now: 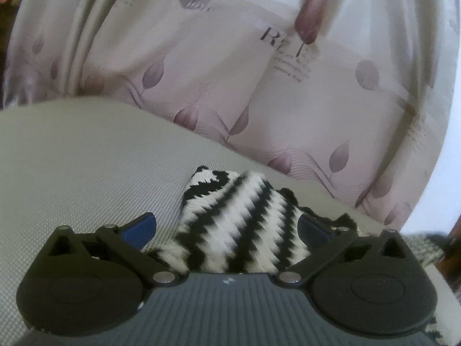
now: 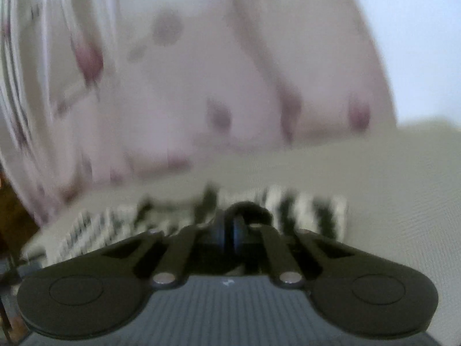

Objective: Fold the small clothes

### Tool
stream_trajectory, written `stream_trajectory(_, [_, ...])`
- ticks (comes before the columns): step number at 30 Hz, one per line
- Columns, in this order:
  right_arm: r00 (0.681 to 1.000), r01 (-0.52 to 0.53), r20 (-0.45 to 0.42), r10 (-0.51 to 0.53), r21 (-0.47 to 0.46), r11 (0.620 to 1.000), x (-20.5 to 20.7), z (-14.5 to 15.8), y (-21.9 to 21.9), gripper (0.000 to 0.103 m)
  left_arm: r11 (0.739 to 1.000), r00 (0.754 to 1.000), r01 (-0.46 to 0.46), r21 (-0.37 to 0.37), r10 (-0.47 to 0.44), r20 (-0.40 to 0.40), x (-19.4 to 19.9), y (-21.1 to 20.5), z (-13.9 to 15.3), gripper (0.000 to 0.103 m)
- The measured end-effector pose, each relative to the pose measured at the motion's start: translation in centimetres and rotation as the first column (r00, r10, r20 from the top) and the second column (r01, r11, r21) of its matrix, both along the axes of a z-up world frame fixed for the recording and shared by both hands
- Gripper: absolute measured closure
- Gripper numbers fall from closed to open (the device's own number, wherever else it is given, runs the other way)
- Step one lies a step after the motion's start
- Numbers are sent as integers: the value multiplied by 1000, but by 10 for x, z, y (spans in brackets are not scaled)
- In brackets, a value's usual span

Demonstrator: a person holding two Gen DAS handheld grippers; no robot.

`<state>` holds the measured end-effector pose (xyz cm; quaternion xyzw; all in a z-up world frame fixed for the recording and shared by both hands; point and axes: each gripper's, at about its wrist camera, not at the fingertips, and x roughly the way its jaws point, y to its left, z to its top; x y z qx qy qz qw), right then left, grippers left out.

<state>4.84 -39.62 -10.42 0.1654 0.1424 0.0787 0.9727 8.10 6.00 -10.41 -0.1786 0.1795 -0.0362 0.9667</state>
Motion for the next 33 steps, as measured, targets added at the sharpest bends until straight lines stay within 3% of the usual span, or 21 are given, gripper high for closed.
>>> stream_trajectory(2, [1000,27,-17,-27,-13,1000,5,0,-8,97,1000,1000,12,2,-12,-14,6,-4,0,0])
stream_trajectory(5, [994,26,-102,-28,-23,999,18,-24,-16,97,1000,999,-1,-18,0,-40,8,1,-4,0])
stream_trajectory(12, [982,15,-187,9,126,992,22,-67,-31,96,998,989,-58,16,60,-135,19,1,-7,3])
stream_trajectory(14, [982,12,-188,22,177,984,20,-71,-37,96,997,982,-63,52,71,-177,24,-2,-9,15])
stream_trajectory(15, [982,7,-186,26,176,984,21,-72,-37,96,996,979,-60,66,72,-193,26,-4,-10,35])
stream_trajectory(17, [982,-17,-182,41,131,991,23,-70,-29,97,992,972,-72,103,93,-216,29,-7,-11,59])
stream_trajectory(21, [983,-91,-158,95,29,995,33,-57,-3,98,985,961,-140,104,160,-225,27,-1,-14,71])
stream_trajectory(23, [984,-97,-152,91,-29,995,36,-52,7,98,981,957,-159,114,182,-224,25,-1,-14,71])
stream_trajectory(25, [986,-39,-162,30,-56,998,35,-54,1,98,979,957,-163,124,187,-222,25,-4,-13,70])
stream_trajectory(27, [982,-3,-189,-2,-29,1000,34,-61,-14,97,981,958,-153,123,177,-224,26,-4,-13,67])
stream_trajectory(28, [981,-13,-195,16,19,1000,33,-63,-23,97,985,964,-124,121,148,-220,28,-6,-13,61])
stream_trajectory(30, [982,-5,-189,16,61,998,23,-60,-32,95,990,972,-69,125,94,-213,27,-10,-11,25])
stream_trajectory(33, [988,-34,-147,53,126,991,-12,-44,-42,95,986,985,-32,167,59,-160,14,-12,0,22])
